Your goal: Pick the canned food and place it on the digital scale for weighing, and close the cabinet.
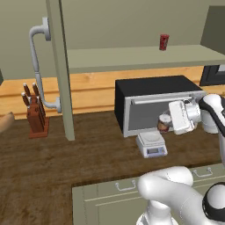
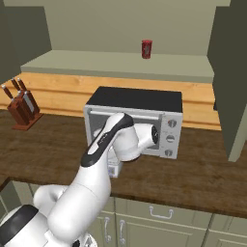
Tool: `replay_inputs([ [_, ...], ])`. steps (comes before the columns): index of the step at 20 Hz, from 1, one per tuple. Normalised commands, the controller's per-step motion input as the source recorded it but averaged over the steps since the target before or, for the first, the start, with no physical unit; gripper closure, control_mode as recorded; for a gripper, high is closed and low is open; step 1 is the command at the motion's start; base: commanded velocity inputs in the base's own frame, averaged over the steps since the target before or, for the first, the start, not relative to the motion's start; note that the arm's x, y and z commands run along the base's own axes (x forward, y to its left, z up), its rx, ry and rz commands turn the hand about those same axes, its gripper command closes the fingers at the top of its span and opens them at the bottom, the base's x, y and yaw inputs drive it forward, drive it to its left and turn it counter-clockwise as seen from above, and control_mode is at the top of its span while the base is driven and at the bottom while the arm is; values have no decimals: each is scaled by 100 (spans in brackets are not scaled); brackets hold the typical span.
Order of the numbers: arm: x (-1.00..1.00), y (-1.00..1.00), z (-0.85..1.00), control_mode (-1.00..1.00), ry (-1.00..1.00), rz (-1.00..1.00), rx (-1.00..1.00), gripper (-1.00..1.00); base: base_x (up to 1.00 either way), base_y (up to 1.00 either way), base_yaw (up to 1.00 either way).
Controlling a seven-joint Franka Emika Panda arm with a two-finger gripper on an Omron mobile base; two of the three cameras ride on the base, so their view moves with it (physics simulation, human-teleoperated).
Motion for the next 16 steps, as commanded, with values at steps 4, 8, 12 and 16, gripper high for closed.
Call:
replay_inputs([
  [4, 22, 0, -29, -100, 0, -6, 0, 100, 0, 0, 0],
  [8, 29, 0, -35, -100, 0, -4, 0, 100, 0, 0, 0],
  [12, 20, 0, -48, -100, 0, 0, 0, 100, 0, 0, 0],
  [16, 22, 0, -55, -100, 0, 0, 0, 100, 0, 0, 0],
])
